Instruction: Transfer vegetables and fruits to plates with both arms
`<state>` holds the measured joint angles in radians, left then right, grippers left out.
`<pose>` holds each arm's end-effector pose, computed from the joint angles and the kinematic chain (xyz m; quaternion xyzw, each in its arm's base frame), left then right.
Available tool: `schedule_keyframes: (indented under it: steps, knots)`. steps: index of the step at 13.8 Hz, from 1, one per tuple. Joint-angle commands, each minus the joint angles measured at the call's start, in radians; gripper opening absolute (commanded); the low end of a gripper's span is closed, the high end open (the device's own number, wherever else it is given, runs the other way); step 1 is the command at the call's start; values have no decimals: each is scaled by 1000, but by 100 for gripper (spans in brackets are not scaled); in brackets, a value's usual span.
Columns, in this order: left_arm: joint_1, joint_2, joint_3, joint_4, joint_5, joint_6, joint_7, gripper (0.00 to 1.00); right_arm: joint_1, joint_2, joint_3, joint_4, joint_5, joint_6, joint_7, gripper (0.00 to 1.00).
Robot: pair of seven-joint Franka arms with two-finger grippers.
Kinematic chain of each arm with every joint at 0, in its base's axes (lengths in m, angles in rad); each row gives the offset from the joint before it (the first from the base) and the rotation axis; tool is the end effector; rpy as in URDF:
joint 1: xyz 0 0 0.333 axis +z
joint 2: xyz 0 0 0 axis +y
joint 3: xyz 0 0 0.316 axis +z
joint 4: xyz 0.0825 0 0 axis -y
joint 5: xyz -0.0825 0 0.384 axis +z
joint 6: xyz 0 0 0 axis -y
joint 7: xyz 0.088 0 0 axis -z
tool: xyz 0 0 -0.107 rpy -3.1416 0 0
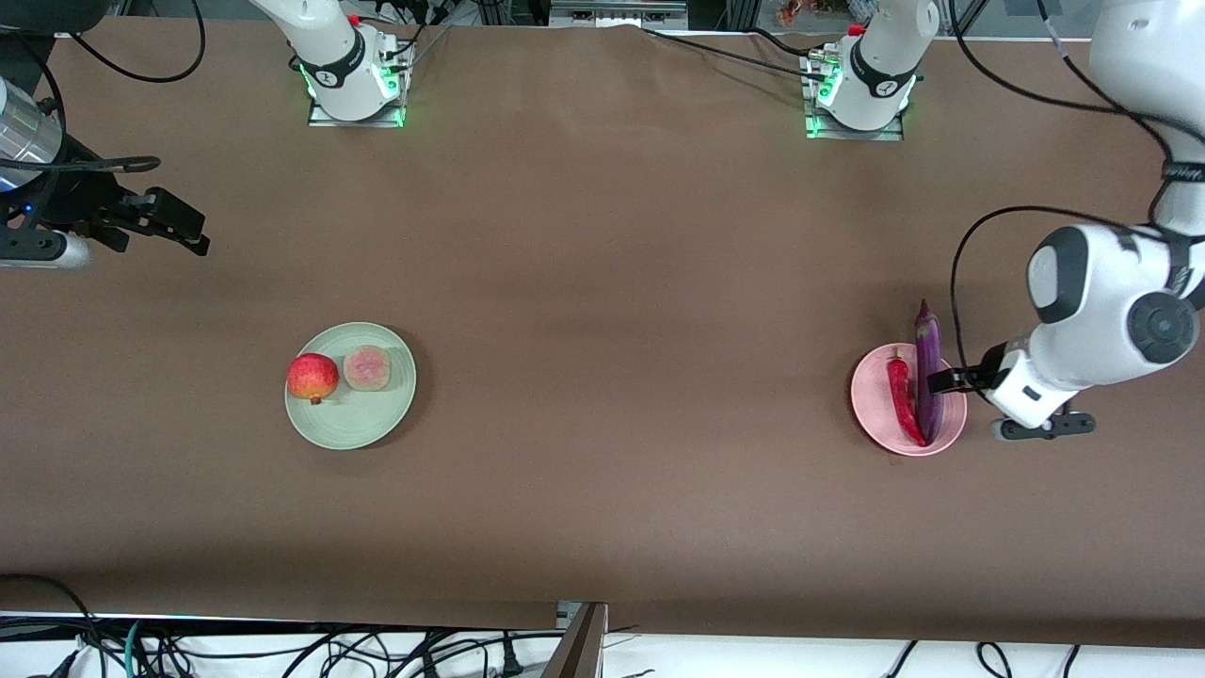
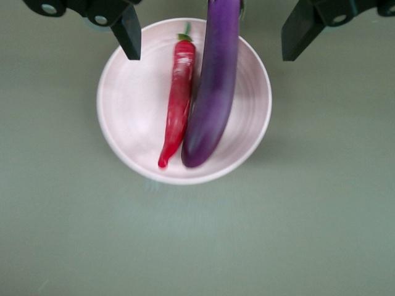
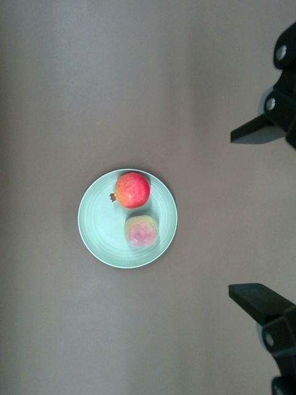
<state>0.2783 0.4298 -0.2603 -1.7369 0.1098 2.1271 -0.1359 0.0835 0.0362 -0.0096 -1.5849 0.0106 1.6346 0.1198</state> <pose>0.6539 0.0319 0.3363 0.9982 0.0580 -0.0121 0.0069 0.5693 0.0433 0.6031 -0.9997 0.0232 -0.0062 0.0057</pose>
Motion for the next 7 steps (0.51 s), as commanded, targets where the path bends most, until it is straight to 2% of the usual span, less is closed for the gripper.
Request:
schedule_keyframes:
  steps: [1, 2, 4, 6, 7]
  knots:
    - [9, -172, -16, -24, -16, -48, -2, 100, -14, 7, 16, 17, -14, -5, 0, 100]
    - [9, -221, -14, -23, -30, -59, -5, 100, -14, 7, 16, 17, -12, -5, 0, 100]
    - [10, -310, -14, 3, -39, -169, -4, 100, -14, 7, 16, 17, -14, -5, 0, 100]
    - [-10, -339, -1, 121, -71, -411, -4, 100, -14, 7, 16, 17, -12, -5, 0, 100]
    - [-72, -359, 54, 146, -78, -515, 2, 100, -14, 7, 16, 17, -12, -5, 0, 100]
